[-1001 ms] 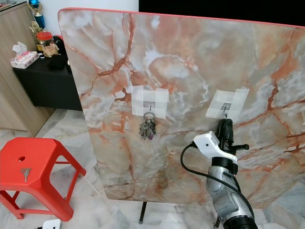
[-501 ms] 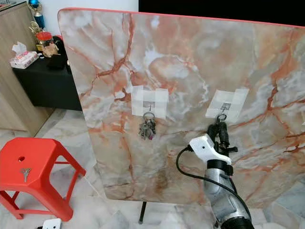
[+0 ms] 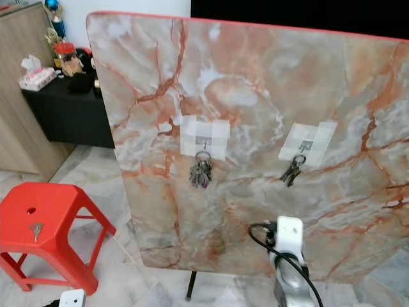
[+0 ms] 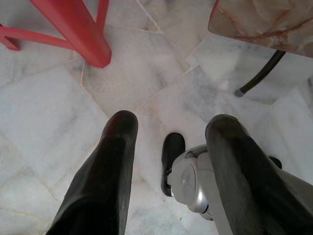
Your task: Hang keys on a hook
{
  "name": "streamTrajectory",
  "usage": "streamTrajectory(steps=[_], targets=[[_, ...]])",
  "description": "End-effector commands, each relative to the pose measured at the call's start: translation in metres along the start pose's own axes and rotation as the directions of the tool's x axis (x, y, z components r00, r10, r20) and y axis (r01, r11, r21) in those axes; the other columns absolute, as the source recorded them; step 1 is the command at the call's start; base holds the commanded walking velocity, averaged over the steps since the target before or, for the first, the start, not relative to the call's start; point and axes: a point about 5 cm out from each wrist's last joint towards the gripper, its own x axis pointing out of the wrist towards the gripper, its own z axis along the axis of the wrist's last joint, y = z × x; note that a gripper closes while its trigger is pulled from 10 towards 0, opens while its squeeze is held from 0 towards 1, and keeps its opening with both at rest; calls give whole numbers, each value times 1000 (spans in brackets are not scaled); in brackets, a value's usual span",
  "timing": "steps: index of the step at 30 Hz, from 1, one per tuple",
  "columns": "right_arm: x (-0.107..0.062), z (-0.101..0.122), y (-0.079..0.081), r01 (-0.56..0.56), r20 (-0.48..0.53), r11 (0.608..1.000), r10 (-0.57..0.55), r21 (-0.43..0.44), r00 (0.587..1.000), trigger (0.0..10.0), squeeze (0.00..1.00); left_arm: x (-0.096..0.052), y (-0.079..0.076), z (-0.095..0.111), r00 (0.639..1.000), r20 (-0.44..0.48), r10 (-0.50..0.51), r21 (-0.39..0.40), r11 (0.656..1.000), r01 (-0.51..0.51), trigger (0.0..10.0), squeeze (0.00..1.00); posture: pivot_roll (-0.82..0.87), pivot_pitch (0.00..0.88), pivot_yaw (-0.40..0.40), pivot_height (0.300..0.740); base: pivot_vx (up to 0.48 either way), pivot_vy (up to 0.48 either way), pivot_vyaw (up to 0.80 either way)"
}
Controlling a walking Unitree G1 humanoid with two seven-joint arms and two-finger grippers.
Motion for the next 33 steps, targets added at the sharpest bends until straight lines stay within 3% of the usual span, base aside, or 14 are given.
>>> streamTrajectory(steps=[1,3,7,10,13,23,33], targets=[[-2,-13,-4,-11,-68,1000,13,24,998,10000,0,0,-3,0,1000,-4,-8,13,1000,8,10000,0,182,0,-80,740,0,0,0],[-3,-21,-5,-12,-101,999,16,34,995,10000,0,0,-2,0,1000,-5,-7,13,1000,8,10000,0,182,0,-78,740,0,0,0],[-17,-62,-4,-18,-279,997,38,73,960,10000,0,-1,2,-4,999,-32,0,19,1000,1,10000,0,175,0,-70,740,0,0,0],[-30,-88,-7,-13,-390,1000,12,0,921,10000,0,0,2,-3,999,-33,0,22,1000,1,10000,0,179,0,-66,740,0,0,0],[-45,-110,-7,0,-488,1000,0,-1,873,10000,0,-1,4,-3,999,-37,3,28,1000,-2,10000,0,178,0,-56,740,0,0,0],[-45,-111,7,5,-494,999,18,46,869,10000,0,-2,14,-3,999,-53,8,69,998,-4,10000,0,159,0,-17,740,0,0,0],[-47,-114,6,15,-502,998,16,57,865,10000,0,0,19,1,998,-58,28,61,998,-24,10000,0,183,0,-13,740,0,0,0]])
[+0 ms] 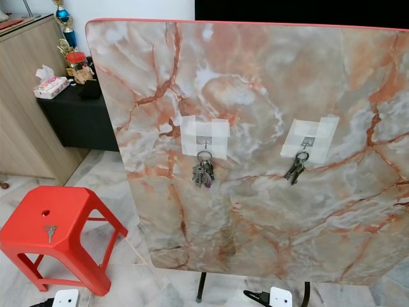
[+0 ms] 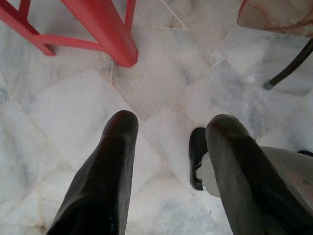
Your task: Hang keys on a hook
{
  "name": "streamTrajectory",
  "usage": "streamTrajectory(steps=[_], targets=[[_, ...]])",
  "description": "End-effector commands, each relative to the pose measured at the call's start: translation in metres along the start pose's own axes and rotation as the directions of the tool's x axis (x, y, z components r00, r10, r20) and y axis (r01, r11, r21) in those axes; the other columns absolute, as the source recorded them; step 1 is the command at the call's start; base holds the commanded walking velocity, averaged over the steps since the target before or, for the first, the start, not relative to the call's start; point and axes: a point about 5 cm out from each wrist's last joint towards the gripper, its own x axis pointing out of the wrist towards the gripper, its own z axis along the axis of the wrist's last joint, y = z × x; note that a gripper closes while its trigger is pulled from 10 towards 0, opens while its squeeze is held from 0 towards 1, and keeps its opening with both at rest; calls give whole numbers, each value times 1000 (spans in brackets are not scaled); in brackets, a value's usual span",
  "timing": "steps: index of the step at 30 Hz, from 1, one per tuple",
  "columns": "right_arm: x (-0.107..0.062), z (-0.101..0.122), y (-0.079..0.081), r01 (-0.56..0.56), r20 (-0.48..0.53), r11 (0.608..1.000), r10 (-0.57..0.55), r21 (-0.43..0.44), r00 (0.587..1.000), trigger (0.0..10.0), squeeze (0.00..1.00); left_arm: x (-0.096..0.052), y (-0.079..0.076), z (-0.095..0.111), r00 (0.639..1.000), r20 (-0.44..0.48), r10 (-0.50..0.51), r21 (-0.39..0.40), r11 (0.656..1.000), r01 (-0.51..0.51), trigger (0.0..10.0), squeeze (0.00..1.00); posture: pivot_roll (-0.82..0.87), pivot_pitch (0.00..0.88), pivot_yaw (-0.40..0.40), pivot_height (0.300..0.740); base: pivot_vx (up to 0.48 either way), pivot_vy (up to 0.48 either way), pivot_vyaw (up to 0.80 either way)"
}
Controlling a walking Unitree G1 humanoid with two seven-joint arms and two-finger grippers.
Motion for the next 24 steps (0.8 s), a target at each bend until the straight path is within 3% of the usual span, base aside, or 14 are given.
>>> streamTrajectory(steps=[1,18,24], targets=[[0,-2,-2,12,-7,1000,-12,7,1000,10000,0,-1,3,-4,999,-29,12,-7,1000,-12,10000,0,187,0,-14,740,0,0,0],[-1,-9,-7,12,-21,1000,-12,10,1000,10000,0,-3,3,-11,999,-51,13,-15,1000,-14,10000,0,187,0,-20,740,0,325,0],[-1,-8,-8,7,-10,1000,-7,-26,1000,10000,0,-3,2,-11,999,-50,12,-19,1000,-13,10000,0,189,0,-21,740,0,333,77]])
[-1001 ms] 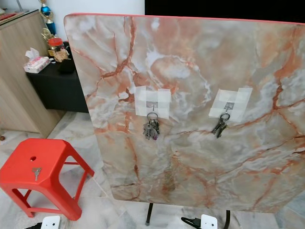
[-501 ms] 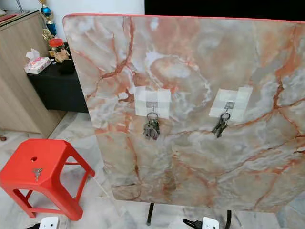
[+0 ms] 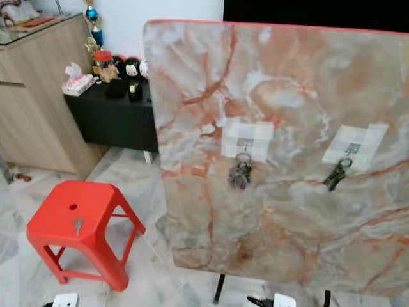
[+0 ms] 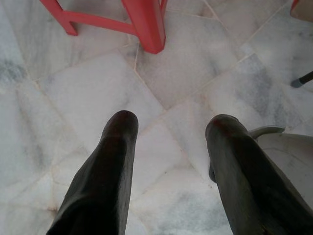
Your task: Hang keys on a hook
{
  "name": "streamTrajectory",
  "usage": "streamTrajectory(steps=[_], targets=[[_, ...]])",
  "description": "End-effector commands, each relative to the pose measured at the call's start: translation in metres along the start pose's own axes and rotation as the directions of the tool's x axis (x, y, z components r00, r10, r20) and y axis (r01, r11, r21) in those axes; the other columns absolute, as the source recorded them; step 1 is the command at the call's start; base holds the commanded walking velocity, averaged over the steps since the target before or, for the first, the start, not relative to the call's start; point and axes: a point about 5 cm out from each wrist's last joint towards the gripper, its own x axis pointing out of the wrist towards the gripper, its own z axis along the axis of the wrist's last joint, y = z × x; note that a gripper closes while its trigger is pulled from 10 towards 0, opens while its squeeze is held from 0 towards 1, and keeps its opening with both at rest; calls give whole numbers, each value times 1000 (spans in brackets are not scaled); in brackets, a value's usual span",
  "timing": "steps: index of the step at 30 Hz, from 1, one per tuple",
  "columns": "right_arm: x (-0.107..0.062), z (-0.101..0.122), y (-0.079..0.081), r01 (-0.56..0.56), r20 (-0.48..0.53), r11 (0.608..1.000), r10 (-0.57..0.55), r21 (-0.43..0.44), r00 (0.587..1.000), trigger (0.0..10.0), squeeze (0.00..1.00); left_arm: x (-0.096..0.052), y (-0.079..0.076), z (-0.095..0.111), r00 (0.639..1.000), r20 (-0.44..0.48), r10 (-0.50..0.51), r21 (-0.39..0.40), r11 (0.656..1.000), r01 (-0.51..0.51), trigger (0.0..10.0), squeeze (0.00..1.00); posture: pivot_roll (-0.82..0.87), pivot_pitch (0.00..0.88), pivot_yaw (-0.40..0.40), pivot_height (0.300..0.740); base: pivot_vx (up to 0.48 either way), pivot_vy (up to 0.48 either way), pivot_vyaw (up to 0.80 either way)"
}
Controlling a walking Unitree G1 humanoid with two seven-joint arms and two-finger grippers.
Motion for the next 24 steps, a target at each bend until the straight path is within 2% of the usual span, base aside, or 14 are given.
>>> streamTrajectory(steps=[1,6,24], targets=[[0,3,-2,0,12,1000,0,-16,1000,10000,0,0,-1,-3,1000,-11,1,-8,1000,-1,10000,0,189,0,-21,740,0,330,800],[0,3,-1,-6,14,1000,6,-14,1000,10000,0,-1,-1,-3,1000,-11,0,-9,1000,0,10000,0,188,0,-22,740,0,331,759],[0,5,-3,7,24,1000,-8,23,1000,10000,0,-1,-2,-5,1000,-15,-6,-8,1000,6,10000,0,191,0,-29,740,0,332,0]])
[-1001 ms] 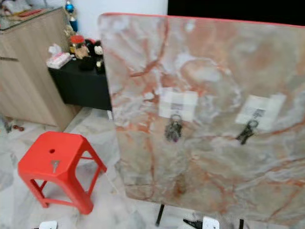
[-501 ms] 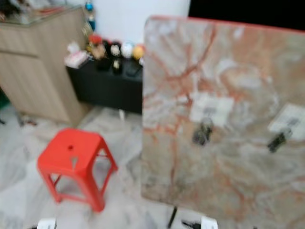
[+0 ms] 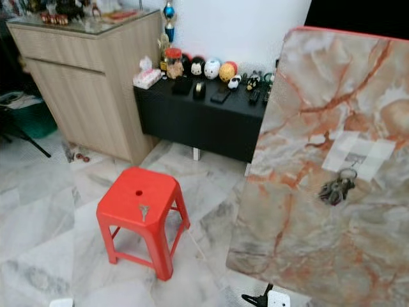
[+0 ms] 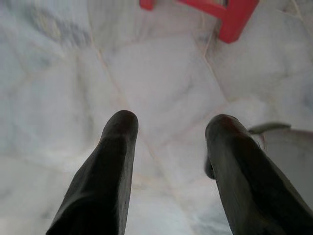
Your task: Hang keys on a hook
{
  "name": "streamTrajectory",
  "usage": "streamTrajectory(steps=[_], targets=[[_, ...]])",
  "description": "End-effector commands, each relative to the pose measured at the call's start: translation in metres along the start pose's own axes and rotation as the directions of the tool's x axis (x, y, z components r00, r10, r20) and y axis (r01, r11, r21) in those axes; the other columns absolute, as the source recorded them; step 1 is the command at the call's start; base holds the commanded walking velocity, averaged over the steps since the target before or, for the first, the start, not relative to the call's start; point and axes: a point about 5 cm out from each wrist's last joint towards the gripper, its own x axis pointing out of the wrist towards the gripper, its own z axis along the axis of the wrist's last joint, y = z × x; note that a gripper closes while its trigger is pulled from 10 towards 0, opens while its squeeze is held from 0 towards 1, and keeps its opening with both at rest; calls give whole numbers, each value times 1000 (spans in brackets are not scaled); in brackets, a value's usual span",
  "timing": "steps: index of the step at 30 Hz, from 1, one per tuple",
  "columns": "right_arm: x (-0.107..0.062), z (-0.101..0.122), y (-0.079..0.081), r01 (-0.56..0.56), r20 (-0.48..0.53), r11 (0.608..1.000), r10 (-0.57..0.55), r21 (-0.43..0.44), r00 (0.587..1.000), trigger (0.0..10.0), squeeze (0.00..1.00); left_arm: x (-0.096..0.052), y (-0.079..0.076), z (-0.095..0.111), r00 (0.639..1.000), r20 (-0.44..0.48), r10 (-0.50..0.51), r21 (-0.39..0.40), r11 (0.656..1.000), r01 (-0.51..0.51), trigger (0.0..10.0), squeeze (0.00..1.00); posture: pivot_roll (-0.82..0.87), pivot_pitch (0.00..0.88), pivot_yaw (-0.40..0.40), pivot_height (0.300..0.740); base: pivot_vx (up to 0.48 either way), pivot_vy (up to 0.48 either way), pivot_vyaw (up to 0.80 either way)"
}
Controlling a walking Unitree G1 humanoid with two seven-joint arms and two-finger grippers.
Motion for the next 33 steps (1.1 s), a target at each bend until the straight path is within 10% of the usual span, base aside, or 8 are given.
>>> streamTrajectory(steps=[1,33], targets=[[0,0,-5,15,3,1000,-15,15,1000,10000,0,0,-3,-3,1000,-9,-8,-1,1000,8,10000,0,193,0,-30,740,0,330,0],[1,7,-3,26,25,998,-28,65,999,10000,0,0,-3,-1,1000,-1,-4,-17,1000,4,10000,0,199,0,-32,740,0,334,0]])
